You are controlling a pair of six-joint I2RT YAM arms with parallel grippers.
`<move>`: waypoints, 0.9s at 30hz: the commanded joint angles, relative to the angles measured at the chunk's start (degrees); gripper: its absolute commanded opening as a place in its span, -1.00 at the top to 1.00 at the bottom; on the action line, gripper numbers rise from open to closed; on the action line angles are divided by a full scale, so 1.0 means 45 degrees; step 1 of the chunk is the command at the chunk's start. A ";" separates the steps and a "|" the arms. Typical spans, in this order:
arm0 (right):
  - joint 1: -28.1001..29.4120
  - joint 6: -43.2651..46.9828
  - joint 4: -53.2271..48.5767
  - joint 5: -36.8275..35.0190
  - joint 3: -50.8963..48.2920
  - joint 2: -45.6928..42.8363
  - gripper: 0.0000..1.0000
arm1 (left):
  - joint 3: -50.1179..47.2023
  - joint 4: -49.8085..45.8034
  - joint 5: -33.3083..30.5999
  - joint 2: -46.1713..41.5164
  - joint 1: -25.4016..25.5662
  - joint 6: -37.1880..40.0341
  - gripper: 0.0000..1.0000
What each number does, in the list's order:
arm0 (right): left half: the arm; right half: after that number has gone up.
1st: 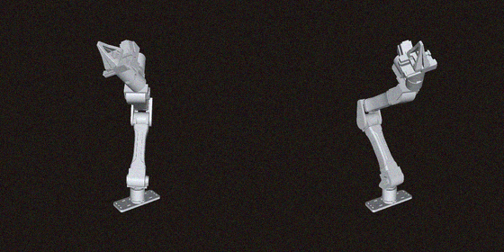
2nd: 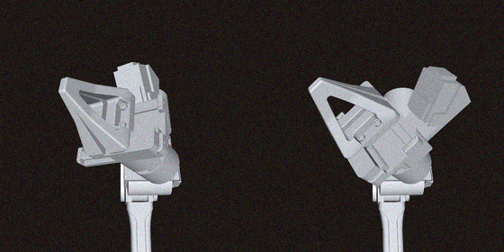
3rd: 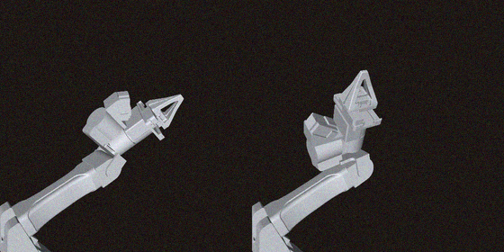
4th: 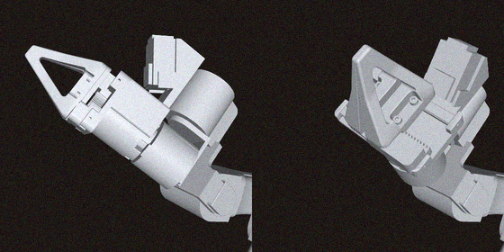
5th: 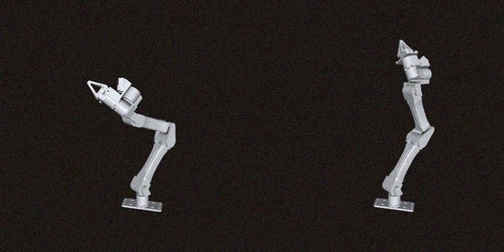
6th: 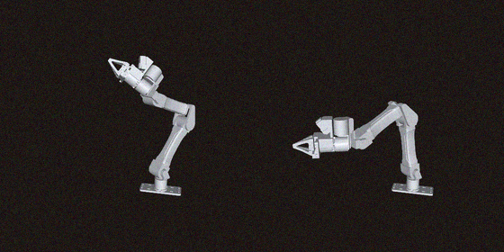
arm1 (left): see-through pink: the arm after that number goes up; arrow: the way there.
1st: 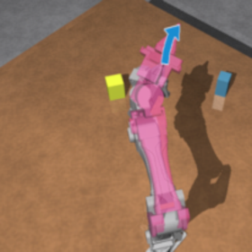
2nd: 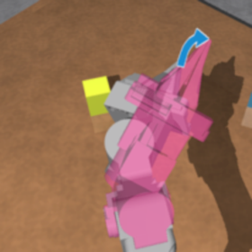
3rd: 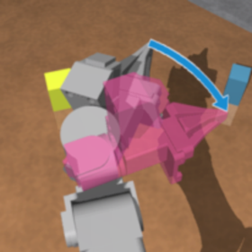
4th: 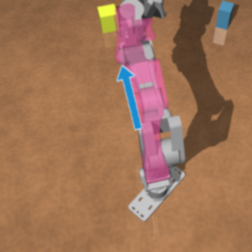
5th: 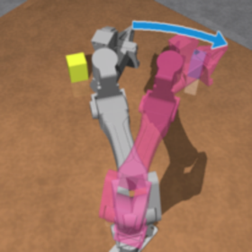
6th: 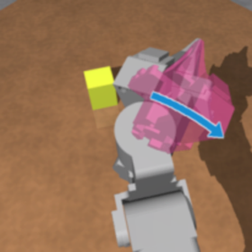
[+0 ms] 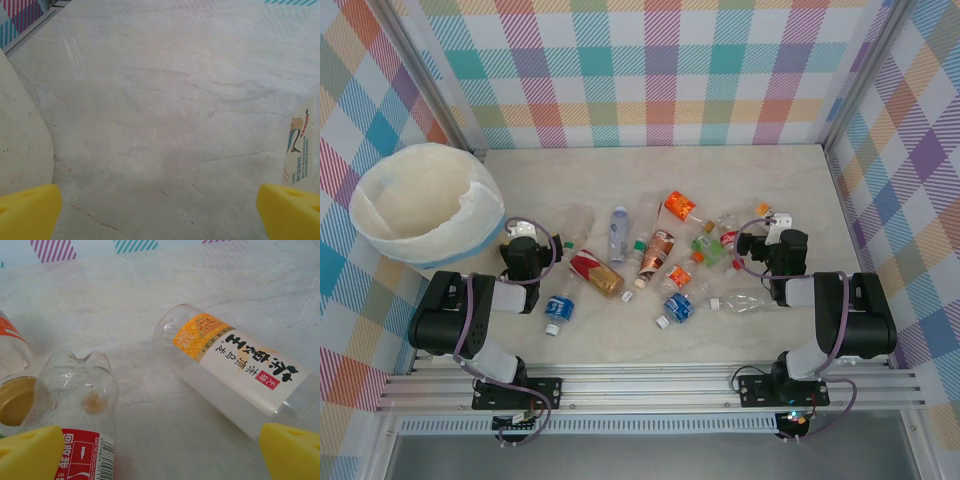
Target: Put the plastic bottles in the bin
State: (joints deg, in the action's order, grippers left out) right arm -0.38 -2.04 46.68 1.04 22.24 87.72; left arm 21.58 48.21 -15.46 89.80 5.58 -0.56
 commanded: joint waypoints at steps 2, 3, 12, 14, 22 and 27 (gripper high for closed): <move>0.0083 0.0261 0.0292 -0.0001 0.0234 0.0057 -0.99 | 0.0223 0.0238 0.0210 -0.0029 0.0009 0.0136 -1.00; 0.0085 0.0258 0.0292 0.0004 0.0234 0.0062 -0.99 | 0.0237 0.0226 0.0213 -0.0034 0.0009 0.0130 -1.00; 0.0070 0.0252 0.0287 0.0002 0.0234 0.0067 -0.99 | 0.0223 0.0225 0.0207 -0.0036 0.0012 0.0124 -1.00; 0.0080 0.0248 0.0292 -0.0011 0.0234 0.0057 -1.00 | 0.0224 0.0236 0.0213 -0.0006 0.0025 0.0124 -1.00; 0.0084 0.0242 0.0305 0.0006 0.0234 0.0057 -0.99 | 0.0228 0.0226 0.0213 -0.0033 0.0011 0.0125 -1.00; 0.0082 0.0259 0.0331 0.0037 0.0214 0.0052 -0.99 | 0.0168 0.0232 0.0241 -0.0162 0.0025 0.0187 -1.00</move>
State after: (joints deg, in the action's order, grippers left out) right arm -0.38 -2.02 46.68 1.06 22.24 87.72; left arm 21.58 48.23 -15.46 89.80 5.58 -0.54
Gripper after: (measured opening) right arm 0.996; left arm 0.999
